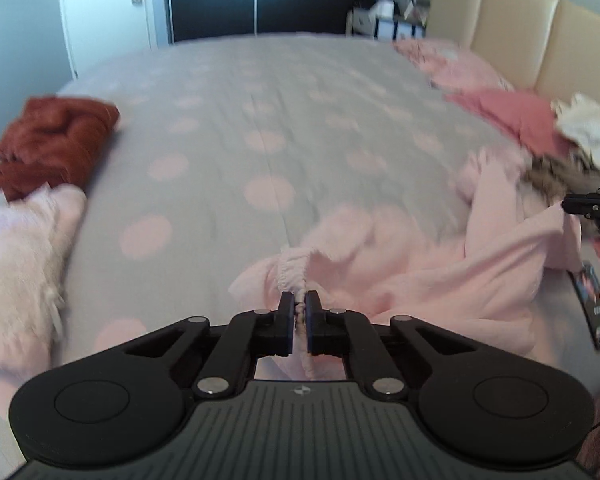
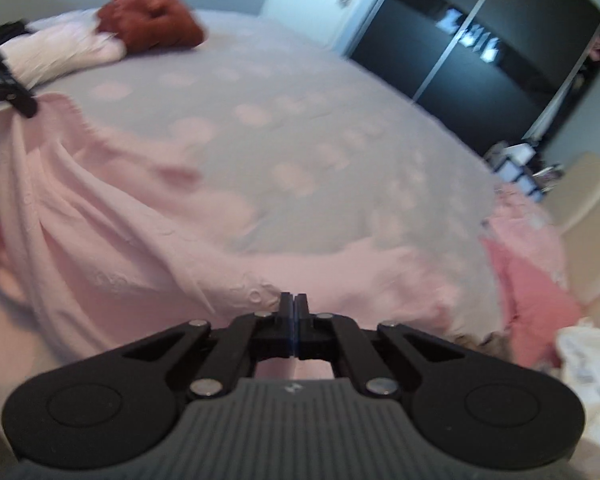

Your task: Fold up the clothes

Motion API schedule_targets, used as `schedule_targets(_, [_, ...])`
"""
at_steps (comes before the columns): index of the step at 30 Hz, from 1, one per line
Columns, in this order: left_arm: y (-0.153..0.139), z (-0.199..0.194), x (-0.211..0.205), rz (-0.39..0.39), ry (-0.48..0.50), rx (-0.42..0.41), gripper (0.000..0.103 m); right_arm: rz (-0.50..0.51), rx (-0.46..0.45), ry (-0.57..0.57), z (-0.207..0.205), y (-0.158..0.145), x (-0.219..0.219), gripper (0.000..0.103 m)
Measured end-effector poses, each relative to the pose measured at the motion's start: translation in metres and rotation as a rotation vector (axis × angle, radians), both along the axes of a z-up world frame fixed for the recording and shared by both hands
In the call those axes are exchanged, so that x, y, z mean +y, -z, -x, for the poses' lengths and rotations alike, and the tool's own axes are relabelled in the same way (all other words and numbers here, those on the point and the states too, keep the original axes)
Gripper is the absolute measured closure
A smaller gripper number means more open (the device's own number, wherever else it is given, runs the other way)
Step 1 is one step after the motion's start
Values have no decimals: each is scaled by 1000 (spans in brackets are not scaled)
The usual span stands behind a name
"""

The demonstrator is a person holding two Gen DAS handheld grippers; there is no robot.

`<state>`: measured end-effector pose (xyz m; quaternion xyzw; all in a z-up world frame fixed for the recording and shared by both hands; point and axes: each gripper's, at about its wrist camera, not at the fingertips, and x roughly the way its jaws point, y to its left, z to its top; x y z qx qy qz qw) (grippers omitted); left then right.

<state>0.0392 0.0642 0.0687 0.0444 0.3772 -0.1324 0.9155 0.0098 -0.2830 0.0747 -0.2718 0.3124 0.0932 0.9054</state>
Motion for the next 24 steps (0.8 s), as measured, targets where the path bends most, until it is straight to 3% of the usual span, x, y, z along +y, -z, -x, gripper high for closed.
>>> schedule_targets(4, [-55,-13,17,42,-28,-131,100,27,-149,47,-23,-59,-8,103])
schedule_targets(8, [-119,-13,31,126,-71,-320,101,43,-314,75,-40,-129,-6,103])
schedule_targets(12, [-171,6,47,161,-90,-496,103,16,-392,105,-51,-182,-5,103])
schedule_targets(16, [-169,1,46,116,-51,-417,103,-76,-292,94,-59,-184,-6,103])
schedule_targets(21, [-122,-11,43,63,-11,-268,102,-104,-131,65,-58,-126,2,99])
schedule_targets(22, [-112,-14,43,53,-4,-242,100,-106,-98,58,-56,-112,3,99])
schedule_targets(24, [-90,-19,42,25,14,-192,85,-111,-35,43,-54,-86,5,99])
